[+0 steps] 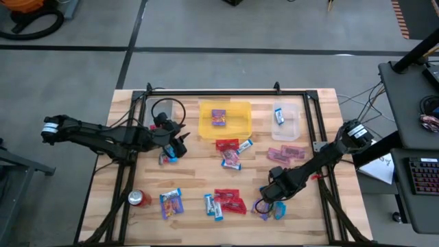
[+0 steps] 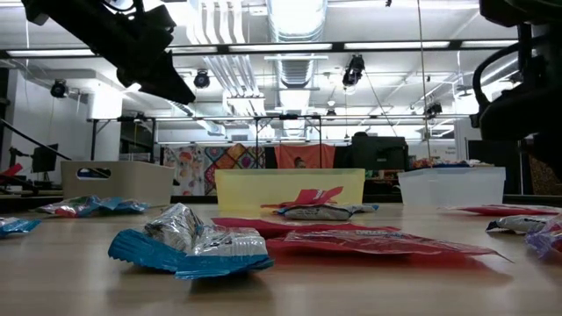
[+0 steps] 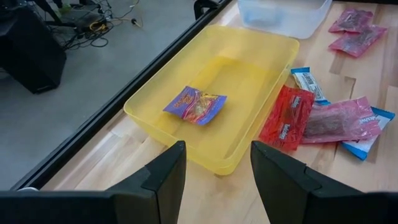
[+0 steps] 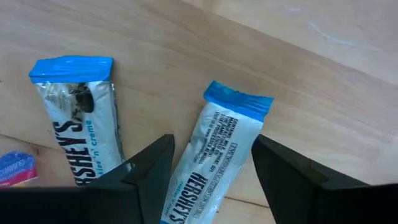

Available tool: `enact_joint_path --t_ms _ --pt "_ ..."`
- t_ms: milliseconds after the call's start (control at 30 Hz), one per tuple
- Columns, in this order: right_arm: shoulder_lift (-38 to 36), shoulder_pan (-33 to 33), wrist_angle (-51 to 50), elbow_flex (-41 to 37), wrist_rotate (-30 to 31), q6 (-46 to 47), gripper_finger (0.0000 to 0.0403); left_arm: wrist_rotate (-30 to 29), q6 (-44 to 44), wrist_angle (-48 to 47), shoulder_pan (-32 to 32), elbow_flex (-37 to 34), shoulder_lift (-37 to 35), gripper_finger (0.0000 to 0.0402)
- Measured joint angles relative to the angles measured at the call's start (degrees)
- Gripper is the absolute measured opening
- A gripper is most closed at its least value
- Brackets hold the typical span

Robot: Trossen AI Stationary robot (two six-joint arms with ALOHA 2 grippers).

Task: Sort candy
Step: Put the white chocolate into the transparent bin

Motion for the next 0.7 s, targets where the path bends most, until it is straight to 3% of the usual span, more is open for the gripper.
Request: enact_joint_path --t_ms 500,700 --pt "-0.87 0.02 -0.56 -0.23 1.5 -0.16 0.0111 -0.87 0.0 0.02 0.0 0.0 0.0 0.0164" --pt "-4.63 -0.11 -3.24 -0.39 2.81 -0.59 0.0075 -0.87 0.0 0.04 0.0 0.0 0.0 0.0164"
